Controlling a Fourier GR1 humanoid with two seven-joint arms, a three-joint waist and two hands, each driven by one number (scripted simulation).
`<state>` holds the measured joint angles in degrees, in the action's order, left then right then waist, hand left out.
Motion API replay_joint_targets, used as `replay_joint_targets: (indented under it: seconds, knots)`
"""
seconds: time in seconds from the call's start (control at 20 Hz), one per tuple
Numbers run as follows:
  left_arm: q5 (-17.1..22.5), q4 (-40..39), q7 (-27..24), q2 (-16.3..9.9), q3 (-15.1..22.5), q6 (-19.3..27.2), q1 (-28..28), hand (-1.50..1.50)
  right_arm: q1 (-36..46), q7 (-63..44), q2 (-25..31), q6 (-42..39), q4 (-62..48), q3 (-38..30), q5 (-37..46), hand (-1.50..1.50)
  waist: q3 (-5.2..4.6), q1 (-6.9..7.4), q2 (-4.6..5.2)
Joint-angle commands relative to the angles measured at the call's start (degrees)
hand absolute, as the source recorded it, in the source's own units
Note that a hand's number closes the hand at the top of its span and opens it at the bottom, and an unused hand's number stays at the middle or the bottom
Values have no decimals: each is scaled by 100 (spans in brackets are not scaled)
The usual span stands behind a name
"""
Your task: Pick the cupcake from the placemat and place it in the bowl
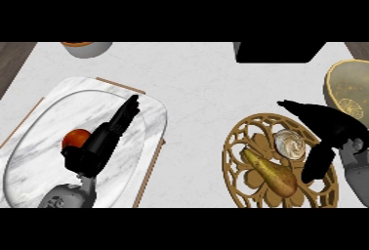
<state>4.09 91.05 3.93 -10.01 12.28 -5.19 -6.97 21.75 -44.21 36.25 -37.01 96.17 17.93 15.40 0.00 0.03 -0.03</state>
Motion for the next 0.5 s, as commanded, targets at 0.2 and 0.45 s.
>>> replay_joint_targets:
  seconds: [0.2, 0.45]
  knots:
    - [-92, 229, 110, 82, -109, -205, 191, 0, -247, 609, -405, 243, -510, -233, 1183, -150, 0, 20, 3]
    - [-241, 248, 340, 391, -83, -48, -87, 0, -366, 787, -724, 278, -853, -232, 1576, -150, 1, 18, 5]
